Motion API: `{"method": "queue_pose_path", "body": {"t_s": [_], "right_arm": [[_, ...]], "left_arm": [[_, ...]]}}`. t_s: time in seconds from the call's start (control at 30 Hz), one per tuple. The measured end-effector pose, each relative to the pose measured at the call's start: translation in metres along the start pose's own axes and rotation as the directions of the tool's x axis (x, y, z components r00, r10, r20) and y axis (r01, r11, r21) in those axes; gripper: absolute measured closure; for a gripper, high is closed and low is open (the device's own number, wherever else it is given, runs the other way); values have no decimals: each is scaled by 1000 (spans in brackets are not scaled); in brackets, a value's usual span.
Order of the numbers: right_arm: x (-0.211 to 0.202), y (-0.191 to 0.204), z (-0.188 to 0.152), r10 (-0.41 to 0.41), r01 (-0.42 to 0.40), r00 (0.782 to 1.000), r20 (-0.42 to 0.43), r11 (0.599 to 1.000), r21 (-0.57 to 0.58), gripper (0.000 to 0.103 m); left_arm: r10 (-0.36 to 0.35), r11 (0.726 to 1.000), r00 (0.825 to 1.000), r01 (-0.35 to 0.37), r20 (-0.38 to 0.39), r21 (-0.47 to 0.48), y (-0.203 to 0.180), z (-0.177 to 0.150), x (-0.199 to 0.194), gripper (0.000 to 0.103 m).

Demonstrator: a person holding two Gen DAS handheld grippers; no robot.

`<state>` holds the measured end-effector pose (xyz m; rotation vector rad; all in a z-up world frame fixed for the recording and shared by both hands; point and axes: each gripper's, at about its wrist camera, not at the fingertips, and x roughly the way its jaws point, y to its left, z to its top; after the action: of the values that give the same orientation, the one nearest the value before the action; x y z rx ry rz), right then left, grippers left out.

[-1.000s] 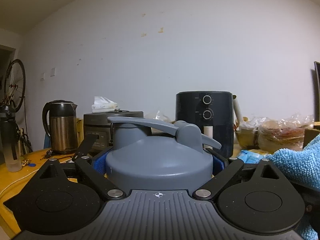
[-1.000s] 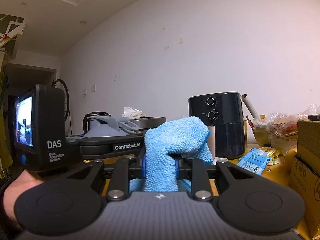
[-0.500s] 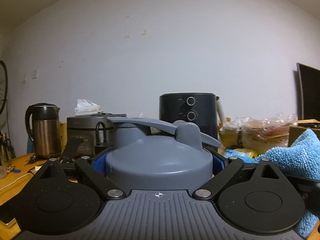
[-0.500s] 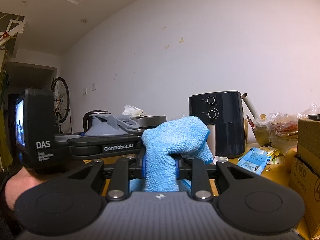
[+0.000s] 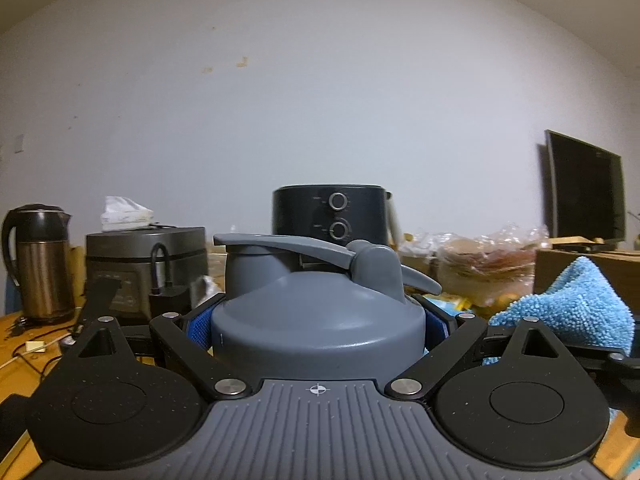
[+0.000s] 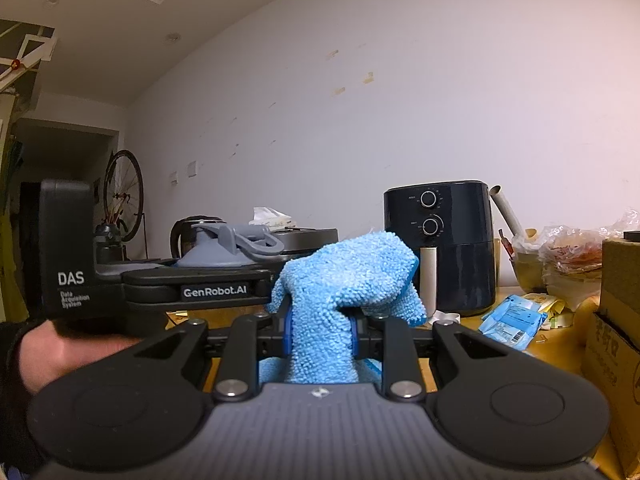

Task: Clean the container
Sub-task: 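Wipe the bottle's side with the cloth in the right gripper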

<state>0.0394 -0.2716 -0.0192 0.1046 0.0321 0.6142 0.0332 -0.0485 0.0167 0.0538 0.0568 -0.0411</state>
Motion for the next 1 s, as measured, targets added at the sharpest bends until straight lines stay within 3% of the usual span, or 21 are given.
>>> {"method": "queue_pose_path", "body": {"t_s": [0.47,1.0], "right_arm": [[14,4,-8,53,-55,996,-70,998,-35,79],[13,13,-10,150,-158,983,-110,985,-65,79]], "left_arm": [[-201,980,980,201,5,6,21,-4,6,8],[-370,929,929,370,-3,11,41,-4,10,8]]}}
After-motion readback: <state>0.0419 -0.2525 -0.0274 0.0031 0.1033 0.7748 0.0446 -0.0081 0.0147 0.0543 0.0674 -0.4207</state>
